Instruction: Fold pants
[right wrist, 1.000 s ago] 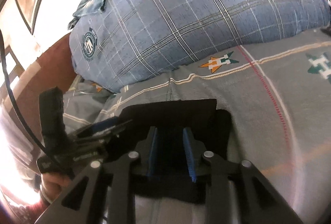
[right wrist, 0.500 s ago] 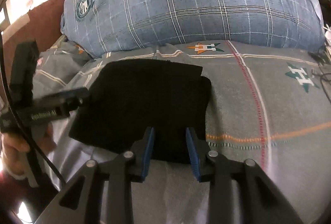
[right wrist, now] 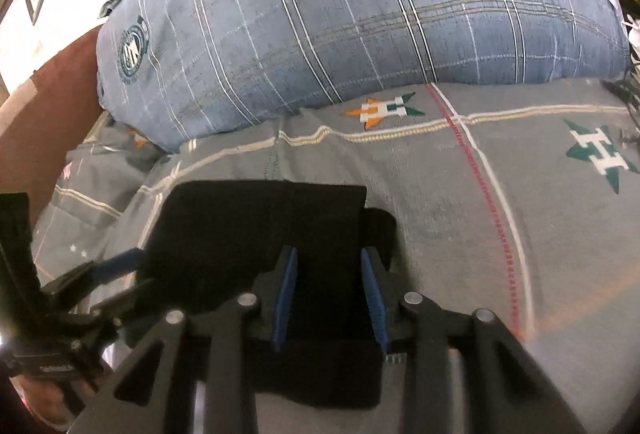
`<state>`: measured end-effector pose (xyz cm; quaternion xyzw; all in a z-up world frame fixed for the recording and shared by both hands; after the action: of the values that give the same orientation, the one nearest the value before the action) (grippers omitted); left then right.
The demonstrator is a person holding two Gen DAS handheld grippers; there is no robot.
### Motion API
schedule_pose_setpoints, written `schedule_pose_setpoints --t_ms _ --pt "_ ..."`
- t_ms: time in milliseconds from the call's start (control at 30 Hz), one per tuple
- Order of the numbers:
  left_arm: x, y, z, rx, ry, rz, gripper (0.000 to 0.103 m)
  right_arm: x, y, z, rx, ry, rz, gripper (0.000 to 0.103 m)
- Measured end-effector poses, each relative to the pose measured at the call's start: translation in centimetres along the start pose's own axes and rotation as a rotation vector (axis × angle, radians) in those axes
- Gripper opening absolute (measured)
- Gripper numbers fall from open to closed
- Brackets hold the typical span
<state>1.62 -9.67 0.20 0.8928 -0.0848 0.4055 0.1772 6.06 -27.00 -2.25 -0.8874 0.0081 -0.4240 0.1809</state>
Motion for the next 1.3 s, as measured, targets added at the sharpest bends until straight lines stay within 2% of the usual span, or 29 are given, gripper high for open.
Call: schedule_pose_setpoints --t_ms 100,133,267,467,700,800,833,900,1133,1300 --pt "-0.1 -0.3 0.6 0.014 -0.004 -0.010 0.083 -0.1 0.0 0.1 -0.007 0.003 -0.009 0.029" --pt "-0.1 -0.3 0.8 0.015 -0.008 -0.013 0.083 -0.1 0.0 0.2 -0.012 0.002 -0.024 0.017" --pt "-0.2 -0.2 0.9 0.017 -0.007 -0.002 0.083 0.2 0.0 -0.4 -0.029 0.028 -0.032 0.007" --pt "-0.2 -0.9 1.2 0.025 -0.012 -0.026 0.083 0.5 0.2 -1.4 -0.053 0.052 -0.038 0.005" --pt "-0.8 -1.3 1.8 0.026 -0.021 -0.039 0.086 -0.6 1.1 -0.4 -0.065 0.028 -0.024 0.005" --pt "-0.8 -1.3 1.9 0.027 -0.023 -0.041 0.086 -0.4 0.8 -0.8 -0.065 0.030 -0.030 0.008" --pt "-0.8 -1.4 1.8 0.026 -0.021 -0.045 0.086 -0.3 0.7 -1.0 -0.073 0.034 -0.035 0.013" --pt "-0.8 -1.4 1.7 0.027 -0.021 -0.048 0.086 -0.3 0.6 -1.6 -0.088 0.044 -0.038 0.013" --pt "0.2 -1.4 1.0 0.031 0.010 -0.042 0.086 0.4 -0.1 -3.6 -0.066 0.065 -0.043 0.013" --pt "0.3 -1.1 1.4 0.030 0.004 -0.041 0.086 0.3 -0.8 -4.3 -0.063 0.079 -0.053 0.013"
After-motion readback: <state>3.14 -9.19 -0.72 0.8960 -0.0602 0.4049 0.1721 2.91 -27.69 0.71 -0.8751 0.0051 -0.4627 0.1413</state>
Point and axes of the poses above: each gripper's, at about its wrist camera, not at the fingertips, and z roughly the way its jaws point, y to its right, x to its top, the point moved 8 cm from there along z, roughly the way its jaws point, and after that the axes turned 12 degrees about y, right-handed, at the moved point
